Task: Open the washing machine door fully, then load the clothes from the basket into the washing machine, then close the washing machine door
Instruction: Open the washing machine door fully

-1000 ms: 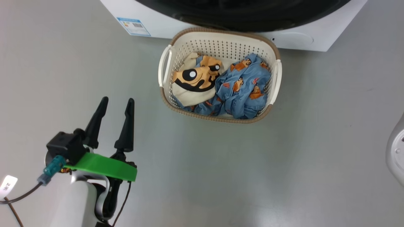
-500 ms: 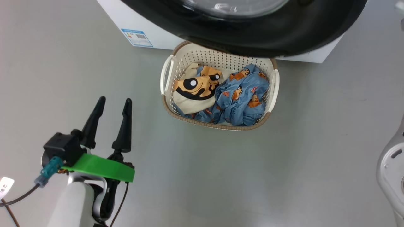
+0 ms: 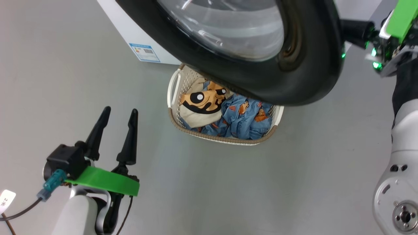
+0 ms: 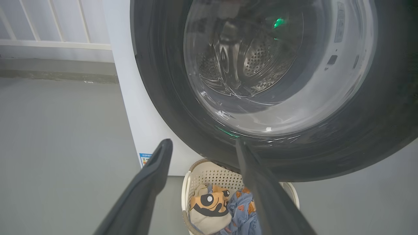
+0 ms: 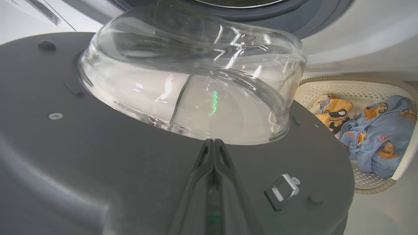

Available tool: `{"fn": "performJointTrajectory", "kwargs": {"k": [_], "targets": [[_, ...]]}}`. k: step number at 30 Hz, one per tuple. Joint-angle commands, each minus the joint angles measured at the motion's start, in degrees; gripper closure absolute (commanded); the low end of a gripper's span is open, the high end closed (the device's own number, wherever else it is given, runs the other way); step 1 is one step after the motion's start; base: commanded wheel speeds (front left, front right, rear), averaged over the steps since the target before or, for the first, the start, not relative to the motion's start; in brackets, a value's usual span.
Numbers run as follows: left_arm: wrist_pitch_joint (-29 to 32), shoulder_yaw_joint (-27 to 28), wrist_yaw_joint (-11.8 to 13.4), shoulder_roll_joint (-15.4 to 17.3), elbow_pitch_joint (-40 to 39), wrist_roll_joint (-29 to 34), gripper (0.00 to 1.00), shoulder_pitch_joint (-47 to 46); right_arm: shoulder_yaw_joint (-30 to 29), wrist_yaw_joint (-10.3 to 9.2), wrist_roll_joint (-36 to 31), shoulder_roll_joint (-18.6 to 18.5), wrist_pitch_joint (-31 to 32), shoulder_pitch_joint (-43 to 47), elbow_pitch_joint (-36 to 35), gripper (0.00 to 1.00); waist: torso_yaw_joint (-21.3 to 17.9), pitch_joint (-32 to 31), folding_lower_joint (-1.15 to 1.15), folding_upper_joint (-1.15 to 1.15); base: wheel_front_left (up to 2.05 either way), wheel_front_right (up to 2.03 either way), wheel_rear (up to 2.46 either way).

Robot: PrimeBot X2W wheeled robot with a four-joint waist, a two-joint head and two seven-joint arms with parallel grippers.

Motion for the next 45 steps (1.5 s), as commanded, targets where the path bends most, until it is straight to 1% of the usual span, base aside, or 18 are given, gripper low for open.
{"fn": "performJointTrajectory", "kwargs": {"k": [1,9,15,16,20,25,26,29,37,45], "targets": [[-0.4,1.8,-0.1,2.0,-1.8,0.4,0.0,0.5,1.9,0.1,1.3,1.2,1.5,0.6,-2.3,1.0,0.0,-0.6,0.0,0.0,0.0,0.0,0.0],[-0.4,1.2,-0.1,2.2,-2.3,0.7,0.0,1.3,7.7,0.1,8.0,1.2,6.0,5.7,-3.5,1.0,0.4,-2.1,0.0,0.0,0.0,0.0,0.0],[-0.4,0.7,-0.1,2.3,-2.6,0.7,0.0,1.7,13.1,0.1,13.5,1.2,7.7,9.1,-4.2,1.0,0.8,-3.0,0.0,0.0,0.0,0.0,0.0],[-0.4,0.7,-0.1,2.3,-2.6,0.7,0.0,1.7,13.1,0.1,13.5,1.2,7.7,9.1,-4.2,1.0,0.8,-3.0,0.0,0.0,0.0,0.0,0.0],[-0.4,0.6,-0.1,2.3,-2.7,0.7,0.0,2.0,18.1,0.1,18.0,1.2,8.0,11.9,-5.5,1.0,1.1,-3.5,0.0,0.0,0.0,0.0,0.0],[-0.4,0.7,-0.1,2.4,-2.7,0.6,0.0,2.3,25.6,0.1,24.1,1.2,6.3,15.9,-8.2,1.0,1.1,-4.1,0.0,0.0,0.0,0.0,0.0],[-0.4,0.9,-0.1,2.3,-2.7,0.7,0.0,2.4,28.4,0.1,26.2,1.2,5.3,17.5,-9.2,1.0,1.2,-4.4,0.0,0.0,0.0,0.0,0.0],[-0.4,1.1,-0.1,2.3,-2.7,0.7,0.0,2.5,32.1,0.1,28.6,1.2,3.8,19.3,-10.4,1.0,1.2,-4.6,0.0,0.0,0.0,0.0,0.0],[-0.4,1.3,-0.1,2.1,-2.5,0.9,0.0,2.6,40.1,0.1,33.4,1.2,-0.8,21.8,-11.3,1.0,1.4,-5.0,0.0,0.0,0.0,0.0,0.0],[-0.4,1.4,-0.1,1.9,-2.3,0.9,0.0,2.6,47.5,0.1,38.6,1.2,-5.2,22.1,-10.9,1.0,1.6,-5.2,0.0,0.0,0.0,0.0,0.0]]}}
